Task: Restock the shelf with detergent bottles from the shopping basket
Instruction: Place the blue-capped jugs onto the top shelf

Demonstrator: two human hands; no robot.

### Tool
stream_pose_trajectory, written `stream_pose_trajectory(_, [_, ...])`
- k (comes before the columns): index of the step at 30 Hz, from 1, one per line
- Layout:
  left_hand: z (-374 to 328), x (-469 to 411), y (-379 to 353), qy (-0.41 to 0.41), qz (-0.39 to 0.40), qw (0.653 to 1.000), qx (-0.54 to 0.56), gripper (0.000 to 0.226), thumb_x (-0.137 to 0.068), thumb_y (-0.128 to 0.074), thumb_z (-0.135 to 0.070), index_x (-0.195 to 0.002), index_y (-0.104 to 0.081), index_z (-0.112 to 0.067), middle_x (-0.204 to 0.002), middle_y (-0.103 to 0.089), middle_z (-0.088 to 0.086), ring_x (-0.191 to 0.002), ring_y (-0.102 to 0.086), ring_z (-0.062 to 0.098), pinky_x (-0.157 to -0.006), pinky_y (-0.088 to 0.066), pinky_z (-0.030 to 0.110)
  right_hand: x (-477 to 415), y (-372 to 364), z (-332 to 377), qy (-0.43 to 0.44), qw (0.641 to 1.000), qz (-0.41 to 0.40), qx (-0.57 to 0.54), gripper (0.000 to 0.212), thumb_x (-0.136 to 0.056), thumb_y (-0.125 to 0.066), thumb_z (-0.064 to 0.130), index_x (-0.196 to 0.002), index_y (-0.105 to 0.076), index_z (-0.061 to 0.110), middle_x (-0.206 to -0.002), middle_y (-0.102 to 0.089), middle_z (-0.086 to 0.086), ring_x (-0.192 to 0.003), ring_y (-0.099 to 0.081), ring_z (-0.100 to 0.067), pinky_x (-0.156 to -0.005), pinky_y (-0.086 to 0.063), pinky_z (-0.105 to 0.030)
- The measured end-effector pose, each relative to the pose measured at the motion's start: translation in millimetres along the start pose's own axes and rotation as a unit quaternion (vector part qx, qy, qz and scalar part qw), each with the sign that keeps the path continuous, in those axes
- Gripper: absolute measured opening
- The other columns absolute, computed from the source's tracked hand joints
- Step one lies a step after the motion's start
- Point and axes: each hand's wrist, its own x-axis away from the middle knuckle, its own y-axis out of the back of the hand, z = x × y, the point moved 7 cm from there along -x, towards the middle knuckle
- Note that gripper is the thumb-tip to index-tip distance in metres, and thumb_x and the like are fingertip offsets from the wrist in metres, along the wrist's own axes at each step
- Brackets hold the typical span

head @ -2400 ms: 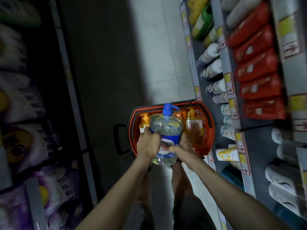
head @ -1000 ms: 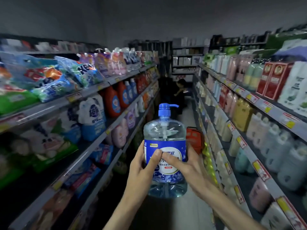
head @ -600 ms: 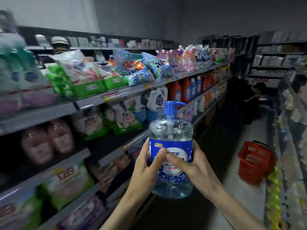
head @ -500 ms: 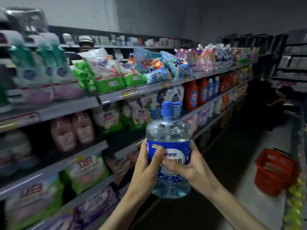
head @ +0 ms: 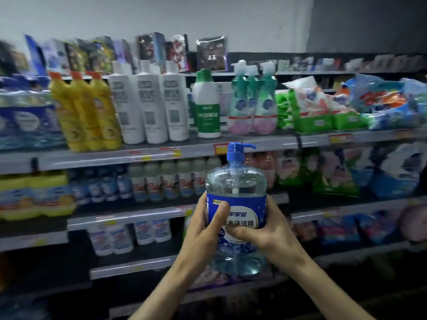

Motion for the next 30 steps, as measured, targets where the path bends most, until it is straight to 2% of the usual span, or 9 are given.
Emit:
stream_pose_trajectory(3, [-24,17,71,-0.013,-0.042,0.999,-0.031,0.041,-0.105,-0.053,-0.031,-0.144,-0.053,-0.018,-0.128,-0.074,0.007,-0.118,-0.073,0.026,-0.093,-0.06,0.034,-16,-72,13,0.014,0.999,0.034,-0.039,0.066,-0.075,-0.092,0.01,-0.13,-0.057,0.018,-0.113,-0.079,0.002,-0.1,-0.078,-0.016,-0.079,-0.062,-0.027])
stream_pose_trajectory(7, [-55,40,156,-0.024,-0.098,0.992,-0.069,0.039,-0.105,-0.053,-0.03,-0.143,-0.054,-0.023,-0.127,-0.075,0.002,-0.115,-0.074,0.023,-0.089,-0.061,0.031,-36,-161,24,0.022,0.993,0.089,-0.074,0.075,-0.069,-0.096,0.018,-0.132,-0.056,0.02,-0.117,-0.078,0.0,-0.104,-0.078,-0.02,-0.083,-0.064,-0.034])
stream_pose_trajectory(13, [-93,67,255,-0.044,-0.168,0.978,-0.118,0.037,-0.108,-0.051,-0.028,-0.145,-0.054,-0.023,-0.131,-0.073,0.0,-0.119,-0.072,0.02,-0.091,-0.06,0.03,-70,-269,43,0.042,0.982,0.161,-0.093,0.077,-0.064,-0.1,0.014,-0.129,-0.057,0.019,-0.115,-0.079,0.0,-0.102,-0.078,-0.019,-0.081,-0.065,-0.035])
stream_pose_trajectory(16, [-106,72,302,-0.05,-0.21,0.966,-0.145,0.037,-0.107,-0.057,-0.036,-0.143,-0.057,-0.031,-0.135,-0.07,0.0,-0.12,-0.071,0.018,-0.09,-0.061,0.029,-89,-315,54,0.062,0.975,0.19,-0.092,0.079,-0.062,-0.101,0.019,-0.128,-0.058,0.023,-0.114,-0.079,0.005,-0.101,-0.078,-0.014,-0.079,-0.064,-0.03])
stream_pose_trajectory(19, [-117,71,346,-0.046,-0.248,0.952,-0.173,0.044,-0.1,-0.063,-0.053,-0.141,-0.059,-0.04,-0.142,-0.061,0.002,-0.121,-0.069,0.015,-0.09,-0.062,0.028,-113,-355,61,0.079,0.969,0.215,-0.096,0.08,-0.063,-0.101,0.02,-0.13,-0.057,0.023,-0.114,-0.079,0.007,-0.101,-0.078,-0.012,-0.078,-0.063,-0.029])
stream_pose_trajectory(22, [-127,62,382,-0.051,-0.267,0.945,-0.18,0.042,-0.103,-0.063,-0.048,-0.143,-0.057,-0.038,-0.142,-0.061,0.002,-0.12,-0.069,0.013,-0.088,-0.062,0.027,-139,-393,70,0.097,0.96,0.239,-0.109,0.078,-0.065,-0.1,0.019,-0.131,-0.057,0.024,-0.115,-0.078,0.008,-0.102,-0.077,-0.013,-0.079,-0.064,-0.029])
stream_pose_trajectory(25, [-135,46,416,-0.069,-0.278,0.94,-0.186,0.037,-0.105,-0.061,-0.039,-0.142,-0.058,-0.037,-0.14,-0.066,0.004,-0.121,-0.071,0.017,-0.095,-0.061,0.036,-168,-427,75,0.109,0.953,0.251,-0.132,0.077,-0.065,-0.099,0.014,-0.129,-0.057,0.023,-0.113,-0.079,0.008,-0.1,-0.078,-0.013,-0.076,-0.063,-0.028])
stream_pose_trajectory(27, [-141,35,440,-0.074,-0.291,0.934,-0.192,0.04,-0.103,-0.064,-0.046,-0.142,-0.057,-0.042,-0.142,-0.064,0.005,-0.124,-0.069,0.021,-0.101,-0.059,0.045,-188,-448,78,0.115,0.949,0.256,-0.142,0.079,-0.064,-0.1,0.012,-0.129,-0.057,0.022,-0.113,-0.079,0.005,-0.1,-0.078,-0.014,-0.076,-0.064,-0.03])
stream_pose_trajectory(30, [-149,19,476,-0.08,-0.317,0.924,-0.201,0.054,-0.097,-0.067,-0.054,-0.147,-0.053,-0.042,-0.144,-0.064,0.004,-0.127,-0.067,0.023,-0.103,-0.058,0.05,-221,-479,84,0.134,0.943,0.265,-0.148,0.083,-0.061,-0.101,0.016,-0.13,-0.056,0.021,-0.114,-0.078,0.003,-0.101,-0.078,-0.017,-0.078,-0.065,-0.033])
